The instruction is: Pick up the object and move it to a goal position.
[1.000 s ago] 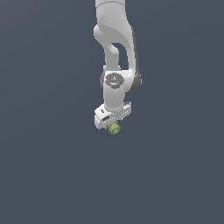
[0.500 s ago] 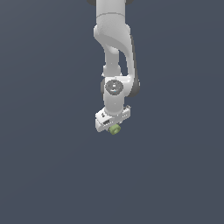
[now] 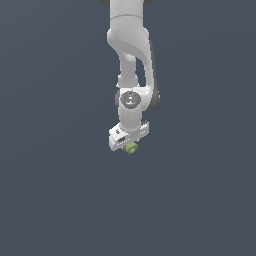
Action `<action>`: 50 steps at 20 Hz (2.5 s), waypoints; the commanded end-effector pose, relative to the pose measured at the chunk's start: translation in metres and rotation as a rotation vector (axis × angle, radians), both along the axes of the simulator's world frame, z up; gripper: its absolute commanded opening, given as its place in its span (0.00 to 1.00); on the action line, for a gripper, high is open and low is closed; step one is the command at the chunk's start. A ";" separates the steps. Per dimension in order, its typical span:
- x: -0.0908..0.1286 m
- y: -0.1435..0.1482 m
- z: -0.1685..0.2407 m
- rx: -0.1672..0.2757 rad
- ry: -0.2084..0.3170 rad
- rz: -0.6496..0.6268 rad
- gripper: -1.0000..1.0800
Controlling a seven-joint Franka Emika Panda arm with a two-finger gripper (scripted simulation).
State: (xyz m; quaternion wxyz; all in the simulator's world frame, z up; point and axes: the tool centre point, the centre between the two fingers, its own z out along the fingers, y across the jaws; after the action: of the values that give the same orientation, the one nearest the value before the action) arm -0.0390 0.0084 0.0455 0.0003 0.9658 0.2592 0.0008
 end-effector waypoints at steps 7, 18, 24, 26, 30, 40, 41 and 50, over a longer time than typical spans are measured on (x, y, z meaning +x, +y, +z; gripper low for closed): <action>0.003 -0.009 0.015 0.000 0.000 0.000 0.00; 0.017 -0.051 0.094 0.001 0.000 0.001 0.00; 0.028 -0.084 0.155 0.002 0.000 0.001 0.00; 0.032 -0.095 0.176 0.002 0.000 0.001 0.00; 0.039 -0.117 0.215 0.002 0.000 0.001 0.00; 0.058 -0.164 0.301 0.002 0.001 0.001 0.00; 0.059 -0.168 0.308 0.002 0.001 0.001 0.00; 0.072 -0.197 0.360 0.001 0.001 0.001 0.00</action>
State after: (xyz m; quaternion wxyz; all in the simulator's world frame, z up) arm 0.0310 -0.1838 0.3974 -0.0002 0.9657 0.2595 0.0006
